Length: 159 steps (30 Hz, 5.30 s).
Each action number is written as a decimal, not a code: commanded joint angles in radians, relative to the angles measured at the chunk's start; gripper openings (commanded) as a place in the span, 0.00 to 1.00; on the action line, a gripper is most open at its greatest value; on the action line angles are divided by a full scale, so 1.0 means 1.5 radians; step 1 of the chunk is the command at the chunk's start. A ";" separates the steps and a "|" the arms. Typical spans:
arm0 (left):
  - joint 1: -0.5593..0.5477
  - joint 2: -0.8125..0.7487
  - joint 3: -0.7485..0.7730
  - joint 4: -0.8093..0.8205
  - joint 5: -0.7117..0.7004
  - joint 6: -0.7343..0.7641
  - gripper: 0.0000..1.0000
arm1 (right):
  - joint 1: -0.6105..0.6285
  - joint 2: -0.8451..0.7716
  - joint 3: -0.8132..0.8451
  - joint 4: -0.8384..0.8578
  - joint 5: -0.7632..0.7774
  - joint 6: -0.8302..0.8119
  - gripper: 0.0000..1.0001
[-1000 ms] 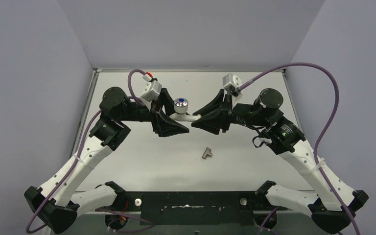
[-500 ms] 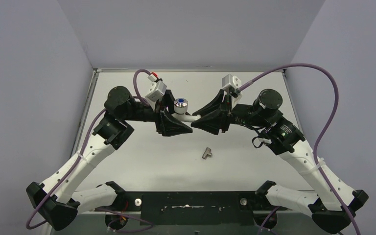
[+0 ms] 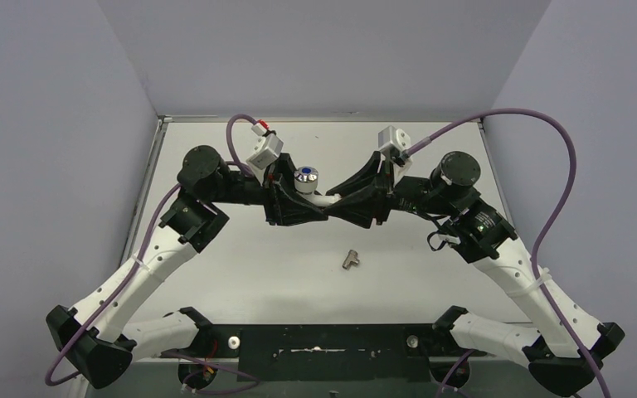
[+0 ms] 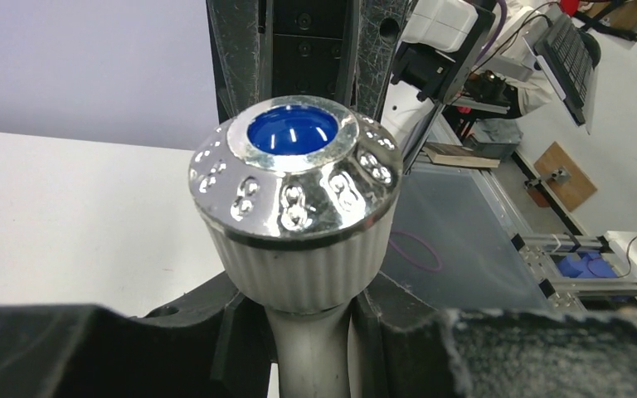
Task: Install the water faucets
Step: Adjust the water faucet, then adjust the adaptor at the center of the board.
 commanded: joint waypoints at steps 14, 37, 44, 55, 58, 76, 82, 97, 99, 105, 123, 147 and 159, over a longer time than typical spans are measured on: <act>-0.010 0.026 0.060 0.038 0.003 -0.019 0.23 | 0.010 0.009 0.024 0.025 -0.013 -0.013 0.00; -0.013 0.034 0.067 0.022 -0.002 -0.007 0.34 | 0.014 0.013 0.019 0.026 -0.017 -0.017 0.00; -0.017 0.034 0.066 0.012 0.001 -0.002 0.10 | 0.018 0.014 0.013 0.026 -0.017 -0.016 0.00; -0.017 0.030 0.071 -0.021 0.008 0.021 0.00 | 0.018 -0.035 0.011 -0.009 0.030 -0.027 0.43; -0.017 0.026 0.071 -0.036 0.006 0.033 0.00 | 0.018 -0.050 0.011 -0.028 0.037 -0.033 0.52; -0.017 0.007 0.060 0.002 0.019 0.008 0.00 | 0.018 -0.102 -0.020 -0.086 0.095 -0.058 0.47; -0.018 0.010 0.060 0.007 0.037 0.001 0.00 | 0.018 -0.089 -0.018 -0.062 0.086 -0.056 0.22; -0.028 0.012 0.062 -0.049 0.009 0.047 0.00 | 0.018 -0.045 0.000 -0.055 0.073 -0.047 0.12; -0.024 0.005 0.071 -0.095 -0.032 0.081 0.00 | 0.018 -0.052 -0.012 -0.075 0.086 -0.052 0.21; 0.039 -0.023 0.071 -0.180 -0.096 0.137 0.00 | 0.017 -0.127 -0.048 -0.106 0.189 -0.037 0.55; 0.215 -0.095 -0.035 -0.217 -0.234 0.133 0.00 | 0.024 -0.106 -0.264 -0.255 0.733 0.325 0.65; 0.241 -0.113 -0.139 -0.164 -0.324 0.146 0.00 | 0.136 0.270 -0.261 -0.239 0.849 0.646 0.71; 0.241 -0.122 -0.151 -0.176 -0.314 0.148 0.00 | 0.129 0.357 -0.226 -0.261 0.814 0.618 0.67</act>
